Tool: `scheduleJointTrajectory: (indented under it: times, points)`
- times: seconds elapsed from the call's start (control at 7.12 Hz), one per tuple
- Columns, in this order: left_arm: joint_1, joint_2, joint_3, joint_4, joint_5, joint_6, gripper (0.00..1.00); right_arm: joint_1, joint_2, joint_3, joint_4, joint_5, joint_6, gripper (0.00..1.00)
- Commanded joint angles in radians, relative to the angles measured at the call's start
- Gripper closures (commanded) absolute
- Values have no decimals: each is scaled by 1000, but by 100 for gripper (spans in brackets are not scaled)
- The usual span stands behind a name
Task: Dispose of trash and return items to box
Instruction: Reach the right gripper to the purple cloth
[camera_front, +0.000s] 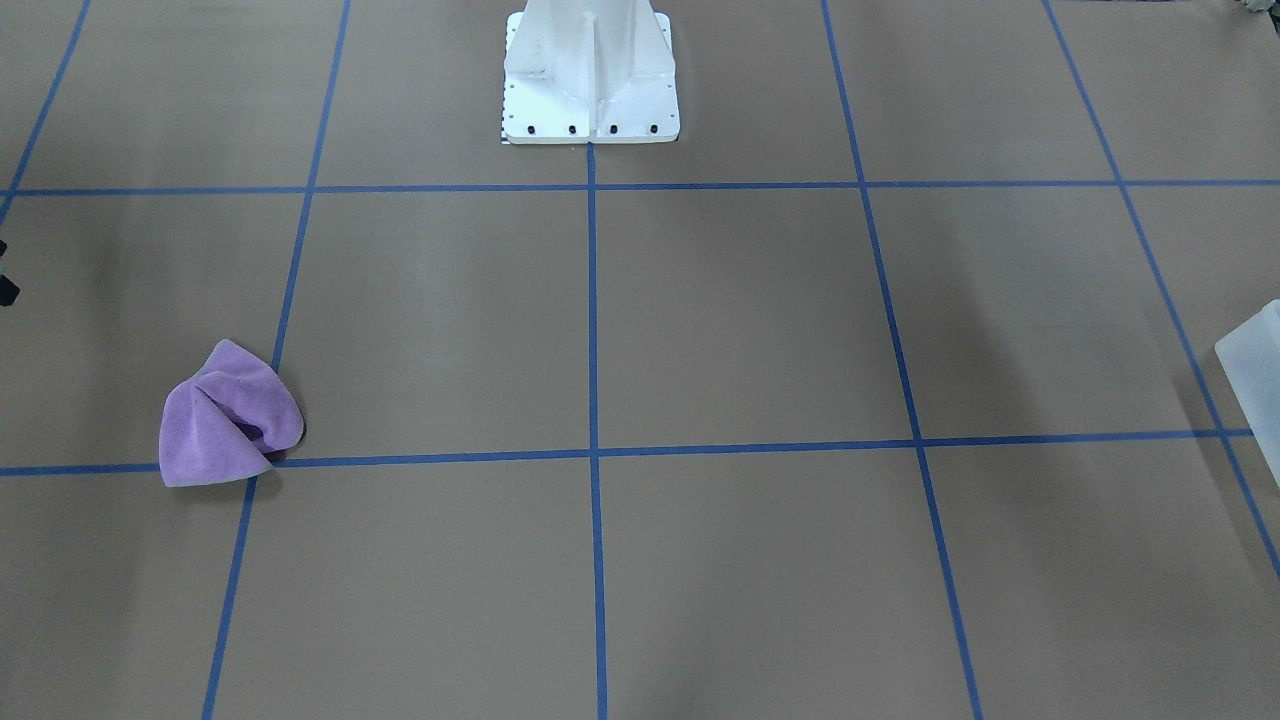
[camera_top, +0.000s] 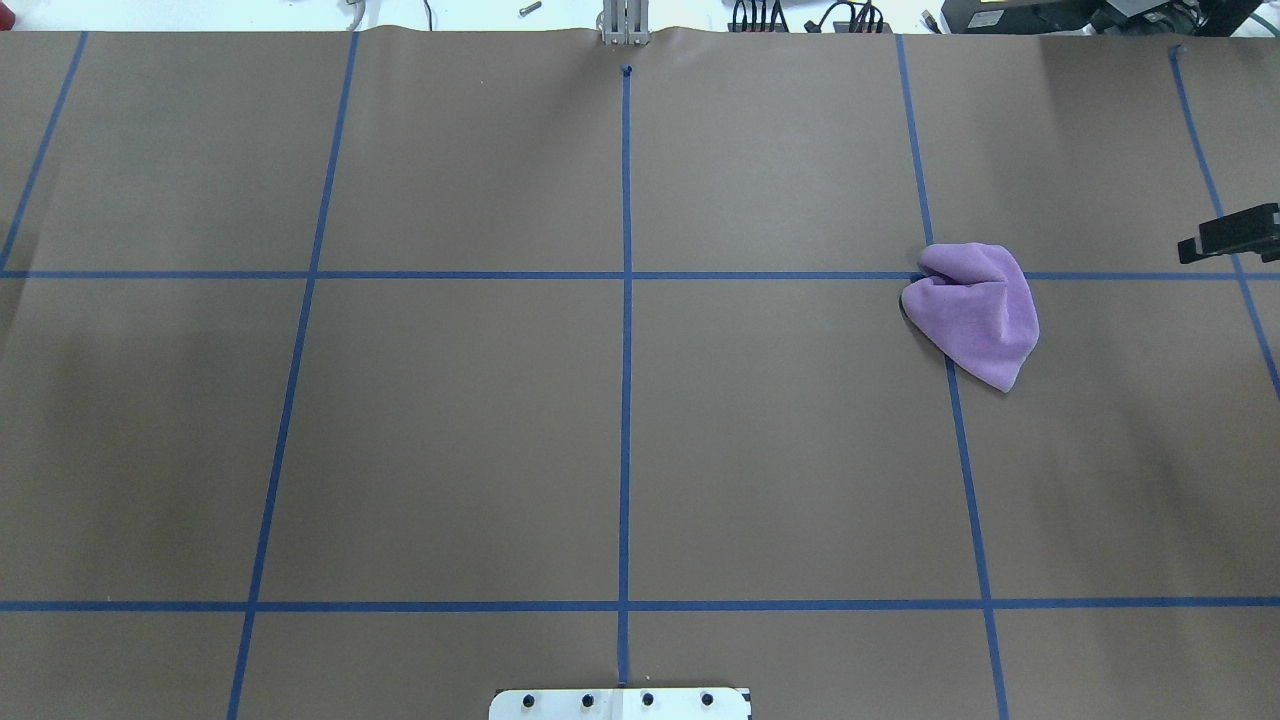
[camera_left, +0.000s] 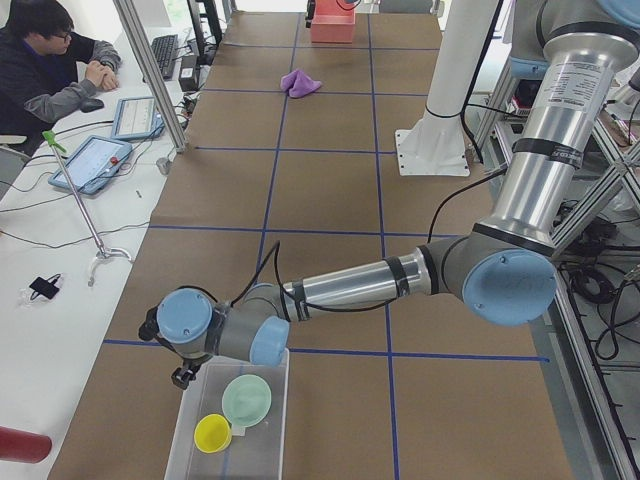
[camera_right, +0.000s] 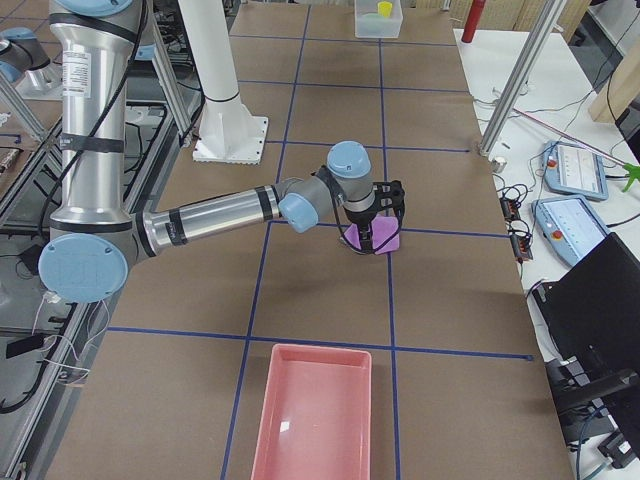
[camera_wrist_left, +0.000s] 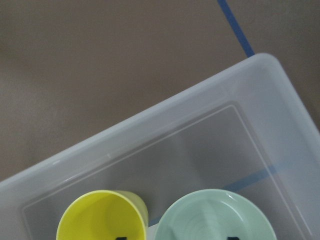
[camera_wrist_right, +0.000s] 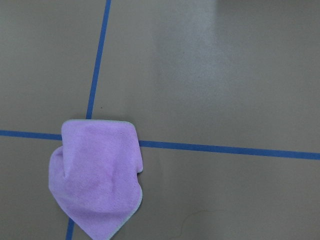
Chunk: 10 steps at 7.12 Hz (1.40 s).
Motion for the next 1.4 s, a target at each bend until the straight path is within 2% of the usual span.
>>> scheduleJointTrajectory:
  times: [0.0,0.14,0.28,0.56,0.7,0.84,0.98,1.12,1.26]
  points:
    - [2,53,-294,243,-2,-78,1,-200,56,-1,-2,-219,209,0]
    - [2,64,-318,245,-4,-86,1,-305,94,-10,-2,-317,302,0]
    - [2,73,-324,244,-2,-86,1,-380,155,-39,-8,-379,337,1]
    - [2,74,-329,239,-2,-84,1,-398,240,-145,-6,-433,336,20]
    - [2,88,-340,239,-2,-84,1,-393,230,-150,-2,-436,323,31]
    - [2,88,-347,239,-2,-86,1,-391,220,-141,-2,-441,325,37]
    - [4,88,-346,239,-2,-86,1,-390,214,-138,-2,-441,325,58]
    - [5,88,-346,239,-2,-87,1,-388,200,-130,-2,-441,325,96]
    - [8,88,-346,239,-2,-93,1,-388,191,-125,-2,-441,325,100]
